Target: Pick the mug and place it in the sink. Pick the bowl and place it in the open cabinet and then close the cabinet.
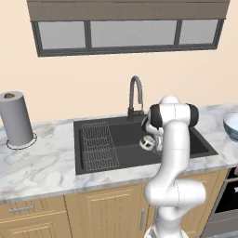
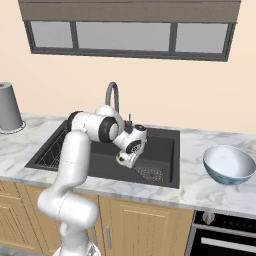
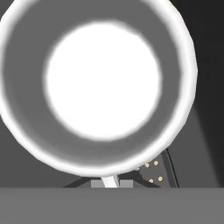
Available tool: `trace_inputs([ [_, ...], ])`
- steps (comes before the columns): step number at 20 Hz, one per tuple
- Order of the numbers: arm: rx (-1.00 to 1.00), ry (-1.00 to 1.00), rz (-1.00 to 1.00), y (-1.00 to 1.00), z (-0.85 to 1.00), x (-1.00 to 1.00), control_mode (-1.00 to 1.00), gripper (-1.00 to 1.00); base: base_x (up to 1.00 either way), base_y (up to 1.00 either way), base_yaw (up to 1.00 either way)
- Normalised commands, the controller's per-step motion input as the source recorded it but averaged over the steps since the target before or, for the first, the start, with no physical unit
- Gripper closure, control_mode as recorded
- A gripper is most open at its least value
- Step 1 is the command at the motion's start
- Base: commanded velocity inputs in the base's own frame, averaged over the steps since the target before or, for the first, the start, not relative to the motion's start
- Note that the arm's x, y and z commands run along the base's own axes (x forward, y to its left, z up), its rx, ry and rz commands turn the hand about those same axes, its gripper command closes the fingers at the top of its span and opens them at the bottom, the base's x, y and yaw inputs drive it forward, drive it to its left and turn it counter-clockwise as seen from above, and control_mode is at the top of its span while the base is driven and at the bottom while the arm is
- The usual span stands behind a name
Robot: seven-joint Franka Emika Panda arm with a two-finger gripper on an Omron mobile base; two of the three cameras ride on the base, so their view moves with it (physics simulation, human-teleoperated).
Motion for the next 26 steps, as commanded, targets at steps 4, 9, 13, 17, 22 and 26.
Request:
trace_inputs([
  [4,0.00,-0.05,0.00,-0.03,-0.31,0.19,-1.00,1.00,0.00,0.00,0.00],
  [9,0.00,-0.06,0.00,-0.02,-0.33,0.18,-1.00,1.00,0.00,0.00,0.00],
  [13,0.00,-0.08,0.00,-0.01,-0.35,0.12,-1.00,1.00,0.00,0.00,0.00],
  [17,0.00,-0.07,0.00,0.00,-0.34,0.13,-1.00,1.00,0.00,0.00,0.00],
  [22,0.00,-0.03,0.00,0.00,-0.39,0.18,-1.00,1.00,0.00,0.00,0.00],
  [26,0.00,-0.02,0.00,0.00,-0.39,0.16,-1.00,-1.00,0.00,0.00,0.00],
])
